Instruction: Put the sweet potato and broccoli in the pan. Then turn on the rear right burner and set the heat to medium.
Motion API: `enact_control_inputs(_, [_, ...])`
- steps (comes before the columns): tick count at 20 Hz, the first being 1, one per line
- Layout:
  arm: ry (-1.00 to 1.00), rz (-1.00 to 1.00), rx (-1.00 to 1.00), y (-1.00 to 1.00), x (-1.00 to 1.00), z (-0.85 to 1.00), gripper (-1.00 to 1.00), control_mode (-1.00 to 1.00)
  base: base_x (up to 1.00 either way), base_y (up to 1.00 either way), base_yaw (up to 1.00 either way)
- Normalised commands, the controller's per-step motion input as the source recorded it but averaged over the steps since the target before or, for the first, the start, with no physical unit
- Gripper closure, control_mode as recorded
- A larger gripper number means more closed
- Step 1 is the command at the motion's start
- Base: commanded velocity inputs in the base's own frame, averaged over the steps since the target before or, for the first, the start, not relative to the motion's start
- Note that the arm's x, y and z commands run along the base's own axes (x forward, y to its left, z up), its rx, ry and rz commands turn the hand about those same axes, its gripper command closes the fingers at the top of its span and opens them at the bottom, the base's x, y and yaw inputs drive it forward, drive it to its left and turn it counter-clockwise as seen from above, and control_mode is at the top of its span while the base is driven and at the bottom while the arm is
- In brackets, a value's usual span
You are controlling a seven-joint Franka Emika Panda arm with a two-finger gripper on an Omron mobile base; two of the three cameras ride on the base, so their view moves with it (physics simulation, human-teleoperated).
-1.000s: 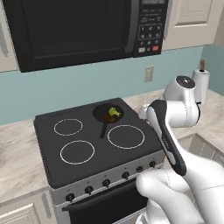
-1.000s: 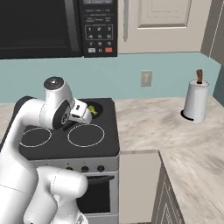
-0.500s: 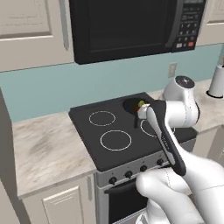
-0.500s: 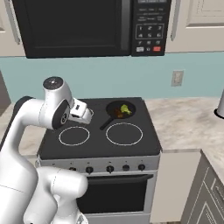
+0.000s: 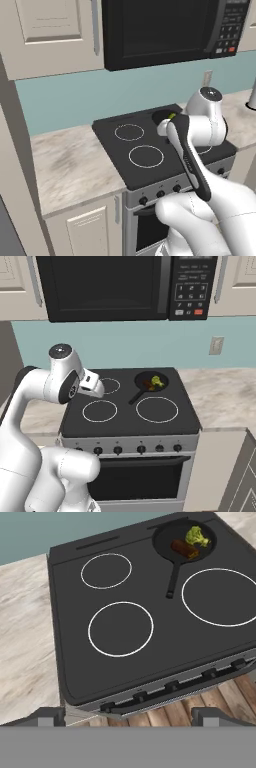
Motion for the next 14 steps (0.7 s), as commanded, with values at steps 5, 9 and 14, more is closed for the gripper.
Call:
enact_control_inputs(5, [0.00,0.00,0.00,0.00,0.00,0.00,-1.00,1.00,0.00,0.42,0.15])
enact_control_inputs(9, [0.00,0.00,0.00,0.00,0.00,0.00,-1.00,1.00,0.00,0.12,0.14])
enact_control_inputs(14, [0.00,0.00,0.00,0.00,0.00,0.00,-1.00,1.00,0.00,0.00,0.11])
